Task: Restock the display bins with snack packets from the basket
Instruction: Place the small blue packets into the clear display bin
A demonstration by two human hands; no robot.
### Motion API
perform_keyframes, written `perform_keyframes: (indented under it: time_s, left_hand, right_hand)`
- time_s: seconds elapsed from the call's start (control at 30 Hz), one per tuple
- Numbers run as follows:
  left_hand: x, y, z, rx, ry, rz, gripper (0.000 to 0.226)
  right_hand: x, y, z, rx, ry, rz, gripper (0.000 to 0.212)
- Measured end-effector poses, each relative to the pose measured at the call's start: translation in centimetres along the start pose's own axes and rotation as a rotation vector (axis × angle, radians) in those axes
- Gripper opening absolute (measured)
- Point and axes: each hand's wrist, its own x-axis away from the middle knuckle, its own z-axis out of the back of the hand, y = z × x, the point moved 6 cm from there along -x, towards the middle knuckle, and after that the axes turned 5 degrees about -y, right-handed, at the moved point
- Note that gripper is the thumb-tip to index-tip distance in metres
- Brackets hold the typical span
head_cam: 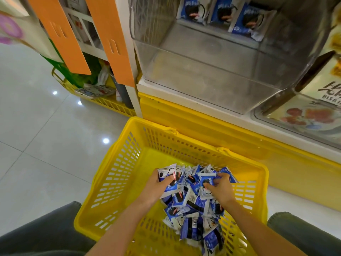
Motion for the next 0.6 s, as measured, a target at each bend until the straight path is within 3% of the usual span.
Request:
perform_keyframes:
  time_s: [0.13, 0.2, 0.37, 0.5, 0.6]
  left_hand:
    - [0.5, 0.5, -0.1, 0.021, 0.024, 0.016, 0.039]
    - [0.8, 0.6, 0.3, 0.036, 0.06, 0.017, 0.052]
    - [2.1, 2.5, 1.5, 0.182, 0.154, -0.046, 0.051]
    - [4.0, 5.5, 2.1, 0.193, 0.157, -0.166, 0.039]
    - [5.3, 8.0, 2.0, 0.182, 0.12, -0.268, 0.035]
  right_hand:
    - [1.6, -3.2, -0.1, -0.004, -0.075, 0.126, 0.042]
    - [2.7, -5.6, 0.1, -0.059, -0.128, 0.212, 0.046]
    - [6.4, -11.8, 0.8, -0.15, -0.257, 0.396, 0.046]
    - [9.6, -15.4, 1.9, -0.21, -0.3, 0.511, 0.022]
    - [11.8, -17.6, 3.2, -0.209, -0.315, 0.594, 0.022]
